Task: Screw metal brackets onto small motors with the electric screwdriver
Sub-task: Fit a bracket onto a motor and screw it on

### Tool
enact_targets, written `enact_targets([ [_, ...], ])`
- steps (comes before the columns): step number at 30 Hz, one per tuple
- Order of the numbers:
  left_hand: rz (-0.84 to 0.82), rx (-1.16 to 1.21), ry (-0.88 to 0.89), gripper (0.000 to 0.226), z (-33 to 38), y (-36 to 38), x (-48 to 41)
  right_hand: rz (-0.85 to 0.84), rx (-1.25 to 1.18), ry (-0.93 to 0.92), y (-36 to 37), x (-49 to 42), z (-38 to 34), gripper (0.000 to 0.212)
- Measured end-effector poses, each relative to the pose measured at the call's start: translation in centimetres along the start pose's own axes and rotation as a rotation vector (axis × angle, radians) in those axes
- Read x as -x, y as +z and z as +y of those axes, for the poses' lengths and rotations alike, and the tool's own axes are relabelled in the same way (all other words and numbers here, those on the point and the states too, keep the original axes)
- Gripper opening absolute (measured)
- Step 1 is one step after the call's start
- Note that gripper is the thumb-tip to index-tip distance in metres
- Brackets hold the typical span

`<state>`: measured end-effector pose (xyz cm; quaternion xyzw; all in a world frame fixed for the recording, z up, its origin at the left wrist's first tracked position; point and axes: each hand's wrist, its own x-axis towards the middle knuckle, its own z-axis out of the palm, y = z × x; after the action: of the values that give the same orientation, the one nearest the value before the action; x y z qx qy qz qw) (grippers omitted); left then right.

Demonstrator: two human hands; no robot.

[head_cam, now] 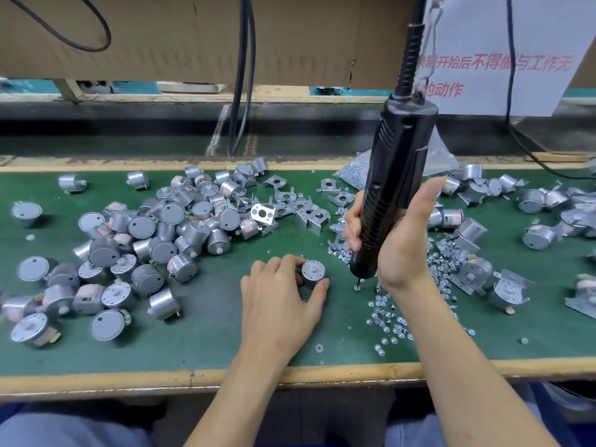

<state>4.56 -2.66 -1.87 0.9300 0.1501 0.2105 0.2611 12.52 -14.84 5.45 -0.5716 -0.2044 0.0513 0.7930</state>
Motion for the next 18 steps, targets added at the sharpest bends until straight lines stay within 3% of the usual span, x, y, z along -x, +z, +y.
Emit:
enact_targets([
  [6, 0.017, 0.046, -0.013, 0.049, 0.4, -0.2, 0.0, -0.003, -0.062, -0.011, -1.1, -0.3, -0.7, 0.097],
  [12, 0.081, 0.141, 0.054, 0.036, 0.7, -0.5, -0.9, -0.011, -0.079, -0.006, -1.3, -0.3, -1.1, 0.093],
  [18, -0.062, 0.094, 0.102, 0.038, 2.9, 0.2, -5.5, -0.012, -0.060, 0.005, -0.3, 0.2, -0.1, 0.101],
])
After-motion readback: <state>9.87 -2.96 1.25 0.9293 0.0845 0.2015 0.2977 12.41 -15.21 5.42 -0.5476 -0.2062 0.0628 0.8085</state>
